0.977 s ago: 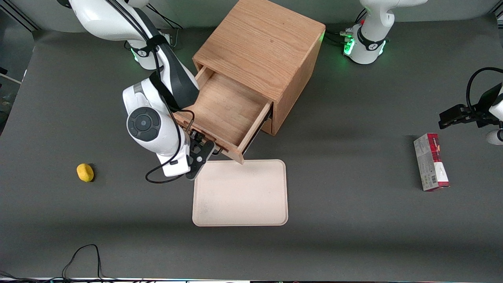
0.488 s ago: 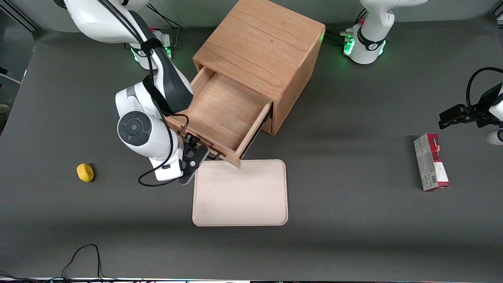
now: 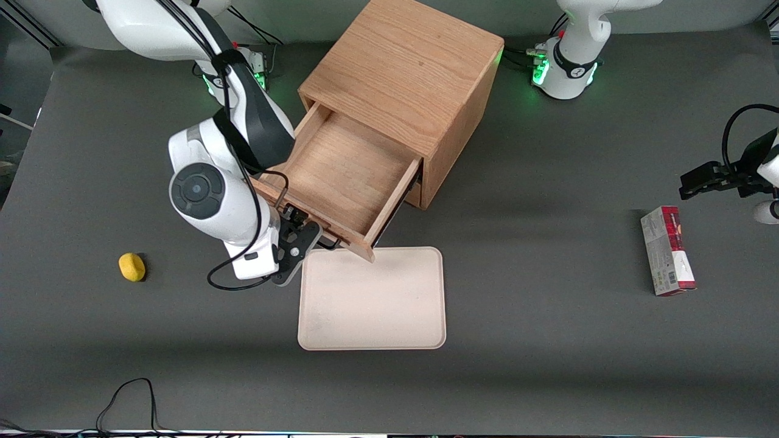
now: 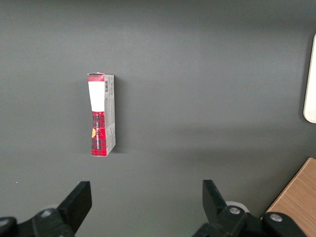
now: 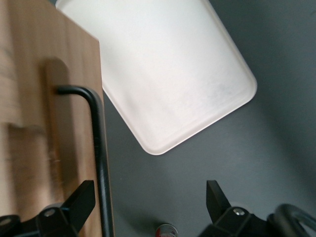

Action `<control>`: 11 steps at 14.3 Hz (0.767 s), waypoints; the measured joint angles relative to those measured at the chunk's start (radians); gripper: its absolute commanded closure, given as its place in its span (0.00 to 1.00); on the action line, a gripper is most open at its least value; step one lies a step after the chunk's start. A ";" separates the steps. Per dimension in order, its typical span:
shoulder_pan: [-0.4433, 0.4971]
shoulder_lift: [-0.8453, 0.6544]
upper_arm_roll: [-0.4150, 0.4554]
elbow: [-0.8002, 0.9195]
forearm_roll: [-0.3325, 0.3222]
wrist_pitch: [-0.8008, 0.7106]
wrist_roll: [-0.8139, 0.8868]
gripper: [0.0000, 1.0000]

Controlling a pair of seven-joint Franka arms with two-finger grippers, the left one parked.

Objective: Open upper drawer

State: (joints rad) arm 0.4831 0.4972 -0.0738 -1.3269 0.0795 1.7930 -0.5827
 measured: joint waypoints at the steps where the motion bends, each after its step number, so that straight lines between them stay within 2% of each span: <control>1: 0.000 -0.007 -0.008 0.040 -0.002 -0.038 0.000 0.00; 6: -0.006 -0.057 -0.060 0.208 -0.003 -0.231 0.017 0.00; 11: -0.008 -0.156 -0.081 0.231 -0.011 -0.316 0.258 0.00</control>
State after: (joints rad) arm 0.4755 0.3410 -0.1547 -1.0956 0.0685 1.4772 -0.3243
